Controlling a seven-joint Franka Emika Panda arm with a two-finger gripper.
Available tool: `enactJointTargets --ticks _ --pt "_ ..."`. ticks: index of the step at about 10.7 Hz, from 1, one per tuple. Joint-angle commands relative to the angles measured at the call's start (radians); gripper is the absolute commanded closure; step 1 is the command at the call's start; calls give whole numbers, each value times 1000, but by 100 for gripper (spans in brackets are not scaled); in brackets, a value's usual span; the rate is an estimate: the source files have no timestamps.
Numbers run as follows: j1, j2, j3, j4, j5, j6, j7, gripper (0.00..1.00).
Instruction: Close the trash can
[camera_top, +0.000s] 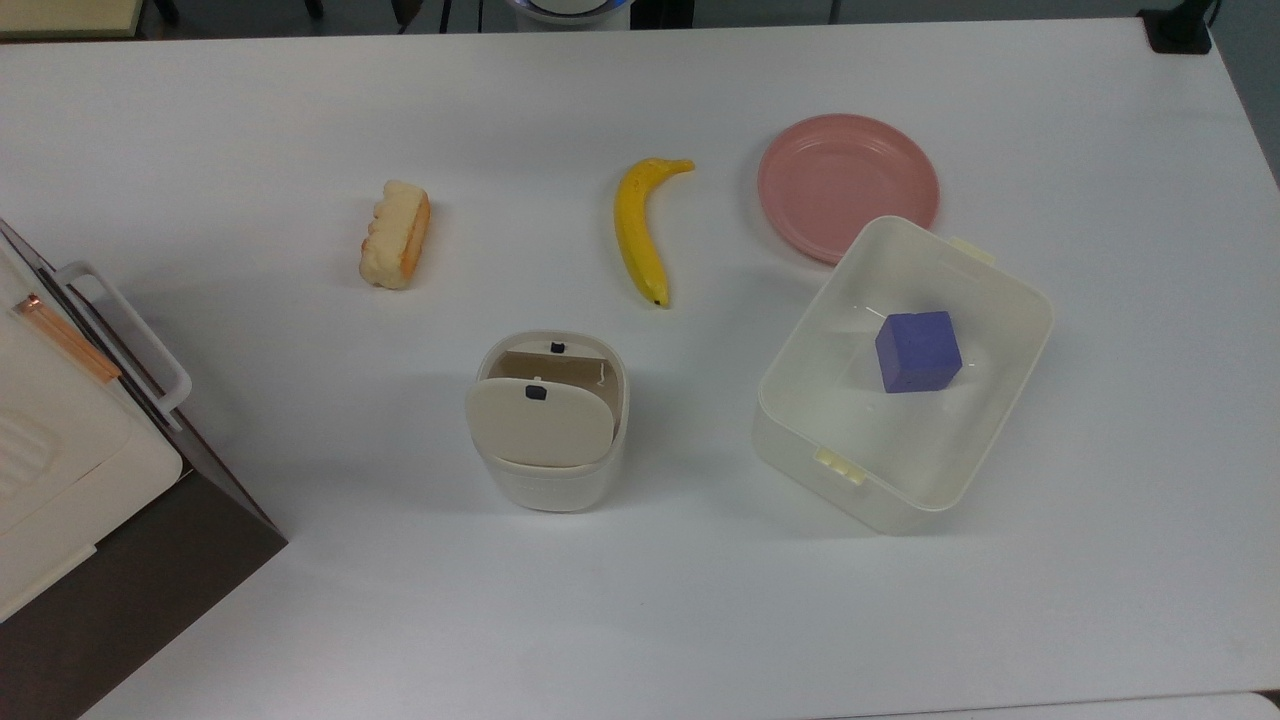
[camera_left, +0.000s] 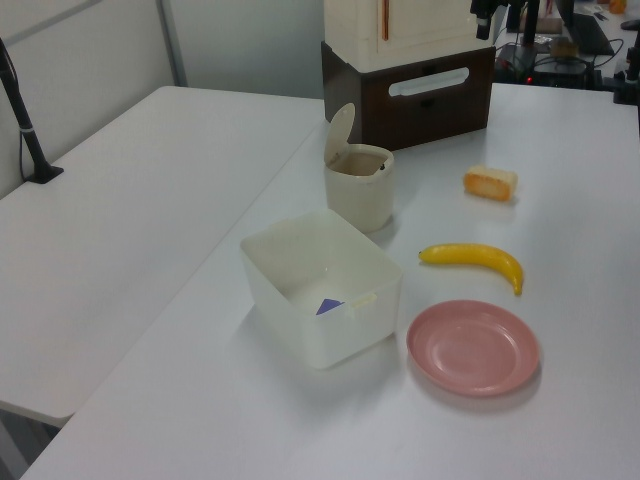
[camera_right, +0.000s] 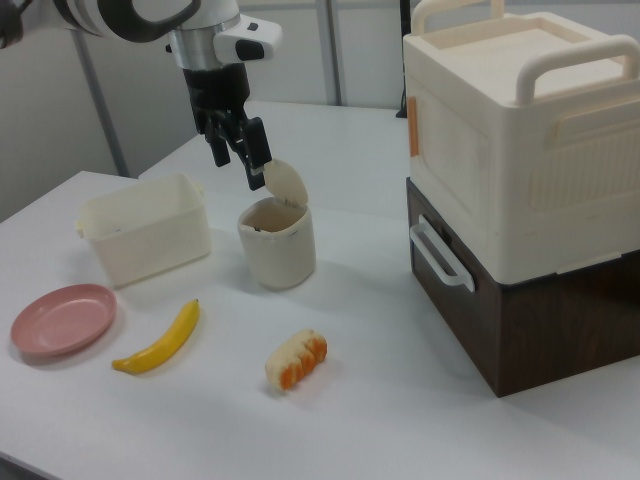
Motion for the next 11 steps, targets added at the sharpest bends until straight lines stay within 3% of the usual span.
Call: enactJointTargets --ticks 1,11 --pt "20 -19 -19 -14 10 19 -6 0" --pt "61 -22 -59 -13 4 29 -8 0"
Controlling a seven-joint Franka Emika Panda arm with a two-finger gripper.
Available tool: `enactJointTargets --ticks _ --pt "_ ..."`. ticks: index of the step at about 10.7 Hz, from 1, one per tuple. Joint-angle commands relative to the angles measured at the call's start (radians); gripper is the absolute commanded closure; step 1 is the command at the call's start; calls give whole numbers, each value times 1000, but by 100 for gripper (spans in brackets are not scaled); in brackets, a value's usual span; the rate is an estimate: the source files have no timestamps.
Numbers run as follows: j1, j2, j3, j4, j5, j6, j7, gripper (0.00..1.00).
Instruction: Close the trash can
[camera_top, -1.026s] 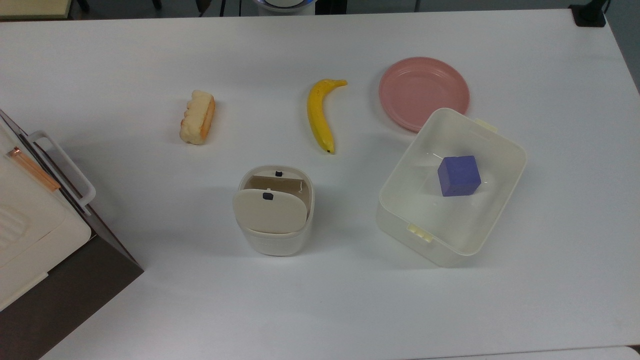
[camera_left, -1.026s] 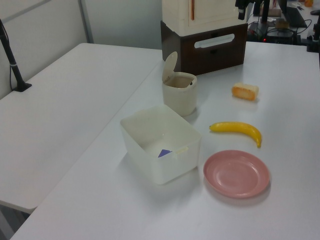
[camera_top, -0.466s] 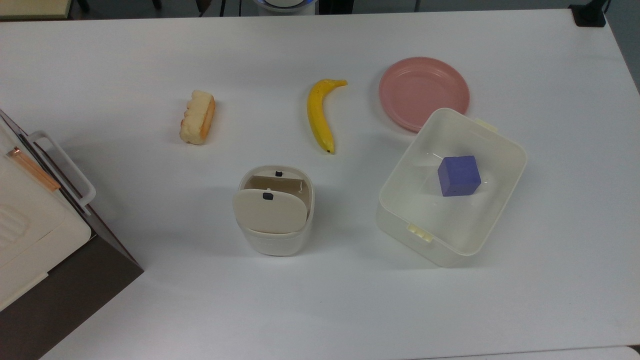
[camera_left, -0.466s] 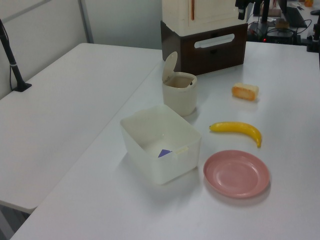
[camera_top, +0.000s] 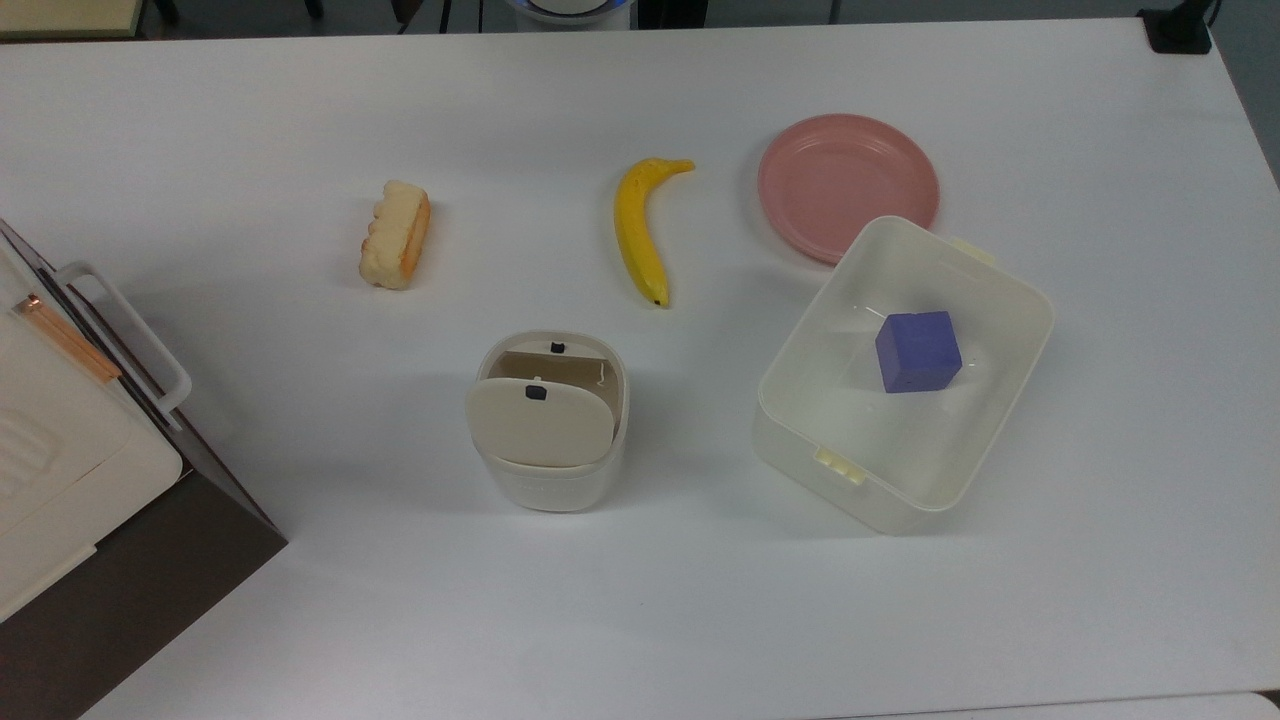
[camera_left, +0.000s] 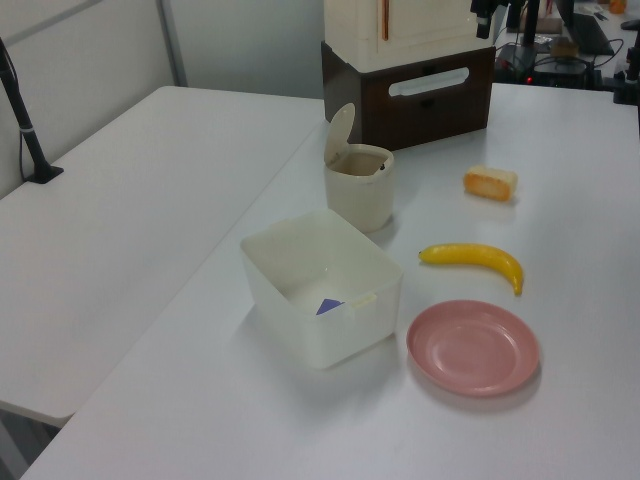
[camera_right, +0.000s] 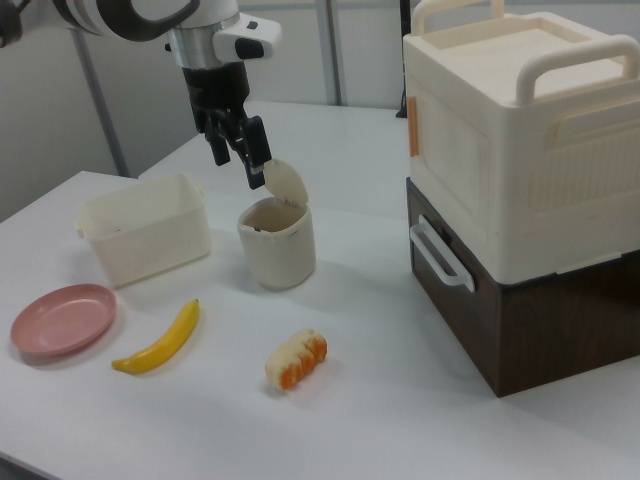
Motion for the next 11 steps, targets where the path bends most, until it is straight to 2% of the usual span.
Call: enactJointTargets --ticks 1,7,9,11 --pt "27 -20 -26 -14 2 29 -8 0" --pt "30 -3 -21 -13 4 28 -21 0" --pt "32 50 -1 41 7 31 -64 0" --pt "41 59 14 41 7 37 -69 0"
